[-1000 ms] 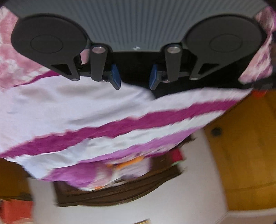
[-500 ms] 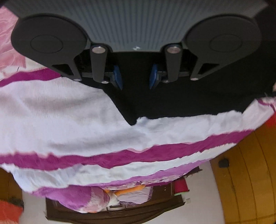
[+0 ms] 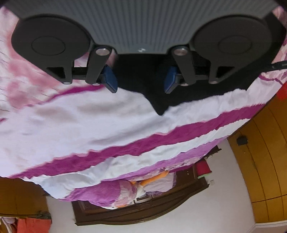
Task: Fold small clothes
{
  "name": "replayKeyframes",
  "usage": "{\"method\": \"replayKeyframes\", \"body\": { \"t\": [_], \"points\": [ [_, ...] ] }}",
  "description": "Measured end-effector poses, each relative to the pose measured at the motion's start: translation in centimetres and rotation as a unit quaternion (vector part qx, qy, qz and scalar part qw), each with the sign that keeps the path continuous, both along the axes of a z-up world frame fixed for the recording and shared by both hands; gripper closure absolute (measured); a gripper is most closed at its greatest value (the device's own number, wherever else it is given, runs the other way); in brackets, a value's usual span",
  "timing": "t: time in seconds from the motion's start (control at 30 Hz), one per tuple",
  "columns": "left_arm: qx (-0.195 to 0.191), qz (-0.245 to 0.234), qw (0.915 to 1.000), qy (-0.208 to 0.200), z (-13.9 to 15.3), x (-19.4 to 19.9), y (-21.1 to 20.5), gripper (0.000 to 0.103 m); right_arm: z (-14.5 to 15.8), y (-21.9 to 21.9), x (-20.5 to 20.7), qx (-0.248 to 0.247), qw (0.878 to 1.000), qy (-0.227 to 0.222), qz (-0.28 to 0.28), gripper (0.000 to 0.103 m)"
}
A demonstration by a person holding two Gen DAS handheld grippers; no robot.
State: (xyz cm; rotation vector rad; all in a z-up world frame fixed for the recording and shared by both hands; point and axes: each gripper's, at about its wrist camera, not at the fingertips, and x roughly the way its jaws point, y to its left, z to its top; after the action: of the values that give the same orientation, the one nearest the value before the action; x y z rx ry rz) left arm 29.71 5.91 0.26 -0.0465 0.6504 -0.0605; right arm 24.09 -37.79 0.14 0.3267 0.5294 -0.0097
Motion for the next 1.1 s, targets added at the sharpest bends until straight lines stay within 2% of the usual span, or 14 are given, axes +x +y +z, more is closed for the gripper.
{"method": "replayKeyframes", "body": {
  "t": [0.17,0.3,0.37,0.5,0.67,0.73,0.77,0.8,0.83,0.9,1.1],
  "points": [
    [-0.032,0.006,0.9992,0.022,-0.2,-3.5,2.7,0.027,-0.8,-2.0,-4.1,0.039,0.999,0.02,-0.016,0.042],
    [-0.092,0.006,0.9945,0.05,-0.9,-5.6,4.4,0.026,-2.1,-2.8,-7.0,0.096,0.995,0.034,-0.014,0.042],
    [-0.11,-0.004,0.9923,0.056,-1.1,-6.3,4.5,0.025,-2.5,-2.7,-8.0,0.119,0.992,0.033,-0.008,0.042],
    [-0.128,-0.034,0.989,0.066,-2.0,-6.5,3.5,0.02,-3.3,-1.4,-8.5,0.143,0.989,0.037,0.018,0.042],
    [-0.156,-0.063,0.984,0.06,-3.1,-5.6,1.6,0.021,-4.0,0.8,-7.2,0.145,0.988,0.034,0.033,0.042],
    [-0.167,-0.063,0.9822,0.059,-3.2,-5.5,1.2,0.034,-4.3,1.2,-6.7,0.156,0.986,0.034,0.038,0.043],
    [-0.17,-0.061,0.9818,0.059,-3.1,-5.4,1.2,0.051,-4.3,1.4,-6.4,0.161,0.986,0.032,0.035,0.047],
    [-0.177,-0.06,0.9805,0.06,-3.0,-5.3,1.3,0.069,-4.3,1.4,-6.2,0.168,0.985,0.03,0.034,0.063],
    [-0.189,-0.058,0.9782,0.062,-2.9,-5.3,1.6,0.074,-4.3,1.2,-6.0,0.18,0.983,0.032,0.028,0.072],
    [-0.205,-0.059,0.975,0.063,-2.2,-5.3,2.2,0.083,-4.3,0.6,-5.9,0.218,0.975,0.035,0.016,0.081],
    [-0.218,-0.086,0.9715,0.039,1.8,-7.5,3.2,0.086,-1.1,-0.3,-8.3,0.272,0.962,0.008,0.032,0.085]
  ]
}}
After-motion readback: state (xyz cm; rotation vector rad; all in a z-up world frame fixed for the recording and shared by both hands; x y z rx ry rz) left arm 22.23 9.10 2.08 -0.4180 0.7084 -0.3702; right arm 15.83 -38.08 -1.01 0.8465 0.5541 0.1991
